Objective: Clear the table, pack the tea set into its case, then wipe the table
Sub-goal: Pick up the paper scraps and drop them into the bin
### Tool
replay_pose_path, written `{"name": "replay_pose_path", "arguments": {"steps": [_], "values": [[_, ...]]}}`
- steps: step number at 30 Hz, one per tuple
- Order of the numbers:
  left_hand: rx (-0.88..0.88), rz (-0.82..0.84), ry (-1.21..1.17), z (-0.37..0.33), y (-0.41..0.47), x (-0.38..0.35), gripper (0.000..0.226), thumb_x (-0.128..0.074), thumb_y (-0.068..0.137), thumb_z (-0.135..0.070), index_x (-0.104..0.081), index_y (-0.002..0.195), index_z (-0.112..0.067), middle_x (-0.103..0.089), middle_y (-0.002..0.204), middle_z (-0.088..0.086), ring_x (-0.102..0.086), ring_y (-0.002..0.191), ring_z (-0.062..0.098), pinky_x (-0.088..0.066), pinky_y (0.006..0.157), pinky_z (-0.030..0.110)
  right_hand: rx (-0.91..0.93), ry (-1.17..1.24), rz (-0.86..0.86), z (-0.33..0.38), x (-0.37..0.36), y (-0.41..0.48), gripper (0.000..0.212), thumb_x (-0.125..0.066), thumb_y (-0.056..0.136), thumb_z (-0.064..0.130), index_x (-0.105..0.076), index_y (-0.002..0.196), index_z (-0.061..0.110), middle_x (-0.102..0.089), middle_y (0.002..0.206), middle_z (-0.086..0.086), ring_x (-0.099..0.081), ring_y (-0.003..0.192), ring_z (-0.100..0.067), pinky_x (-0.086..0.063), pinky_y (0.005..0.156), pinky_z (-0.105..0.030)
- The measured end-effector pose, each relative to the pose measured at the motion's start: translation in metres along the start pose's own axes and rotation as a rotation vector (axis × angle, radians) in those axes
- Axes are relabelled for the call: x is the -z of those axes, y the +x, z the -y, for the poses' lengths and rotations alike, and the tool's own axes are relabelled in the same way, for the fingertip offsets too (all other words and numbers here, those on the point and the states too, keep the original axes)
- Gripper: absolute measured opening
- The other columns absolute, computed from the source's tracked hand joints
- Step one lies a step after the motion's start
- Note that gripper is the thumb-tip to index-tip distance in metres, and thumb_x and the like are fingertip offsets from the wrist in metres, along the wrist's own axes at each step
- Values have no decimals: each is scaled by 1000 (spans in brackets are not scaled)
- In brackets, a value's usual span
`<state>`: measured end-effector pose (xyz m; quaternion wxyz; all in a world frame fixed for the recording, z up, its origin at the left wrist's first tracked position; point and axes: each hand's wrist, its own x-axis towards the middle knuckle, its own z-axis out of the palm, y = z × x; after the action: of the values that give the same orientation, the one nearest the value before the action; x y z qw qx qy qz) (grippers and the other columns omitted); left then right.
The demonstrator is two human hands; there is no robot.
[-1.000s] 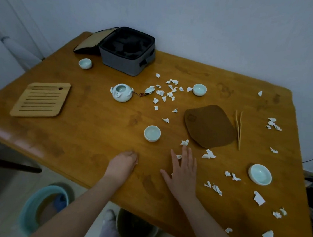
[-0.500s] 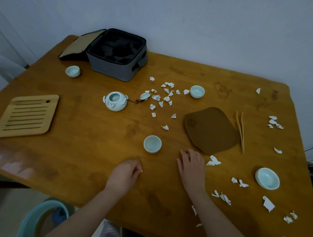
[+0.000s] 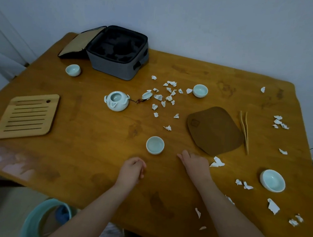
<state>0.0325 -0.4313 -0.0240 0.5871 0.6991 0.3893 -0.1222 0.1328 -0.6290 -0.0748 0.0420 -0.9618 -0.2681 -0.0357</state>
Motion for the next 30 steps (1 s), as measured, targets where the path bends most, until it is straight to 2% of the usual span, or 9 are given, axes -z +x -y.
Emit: {"name": "replay_pose_path", "arguments": {"steps": [4,7,10,12,15,18,21,25,30], "values": [[273,80,-281,-9,-3,-7,27,-30,86,-3,-41,64,-14,-32,56,0,-29,44,13,-21,36,16,-200,249,-81,6,6,4,40,-80,79,24,-49,56,17,-32,45,7,-29,37,-8,-24,39,-20],[393,140,-521,-14,-4,-19,26,-28,84,-6,-38,62,-16,-29,55,-1,-25,39,10,-15,32,14,-539,706,-181,10,17,9,48,-61,95,21,-39,52,16,-34,48,5,-31,45,-9,-25,49,-22],[476,164,-691,-23,-6,-36,24,-33,85,-10,-42,63,-14,-36,55,0,-32,44,12,-21,32,15,-775,1033,-215,13,32,10,47,-56,97,24,-50,57,-1,-40,53,-8,-35,51,-15,-28,51,-28],[501,154,-805,-29,-8,-49,20,-39,87,-11,-51,71,-9,-48,64,5,-47,56,16,-35,39,22,-851,1155,-225,18,45,7,45,-55,97,25,-53,60,1,-42,54,-8,-37,51,-16,-31,50,-28],[499,170,-946,-40,-15,-68,23,-43,94,-14,-62,95,-1,-63,93,14,-62,86,26,-52,70,34,-959,1379,-168,27,62,2,41,-54,98,28,-54,62,8,-43,53,-4,-37,46,-12,-32,44,-25],[492,225,-1018,-48,-21,-82,34,-40,100,-22,-64,109,0,-66,110,18,-62,103,28,-50,89,38,-1002,1506,-131,39,77,-2,38,-51,100,30,-59,69,8,-49,58,-3,-44,51,-12,-36,46,-23],[520,245,-1090,-49,-23,-94,39,-38,101,-26,-66,112,-1,-68,110,17,-63,103,28,-50,85,38,-1032,1620,-97,50,87,-3,36,-51,100,30,-62,75,7,-54,60,-5,-49,52,-14,-40,49,-26],[569,266,-1167,-50,-29,-99,39,-37,100,-26,-67,107,-3,-67,108,17,-63,100,28,-50,81,39,-1001,1586,-103,63,93,-6,36,-51,99,33,-70,76,11,-66,73,-4,-62,73,-19,-50,69,-33],[589,339,-1299,-46,-23,-92,39,-38,99,-26,-63,120,-5,-69,112,19,-64,109,31,-46,102,39,-885,1557,-105,71,97,-8,39,-47,101,34,-73,85,10,-74,85,-5,-70,87,-19,-56,82,-37]]}}
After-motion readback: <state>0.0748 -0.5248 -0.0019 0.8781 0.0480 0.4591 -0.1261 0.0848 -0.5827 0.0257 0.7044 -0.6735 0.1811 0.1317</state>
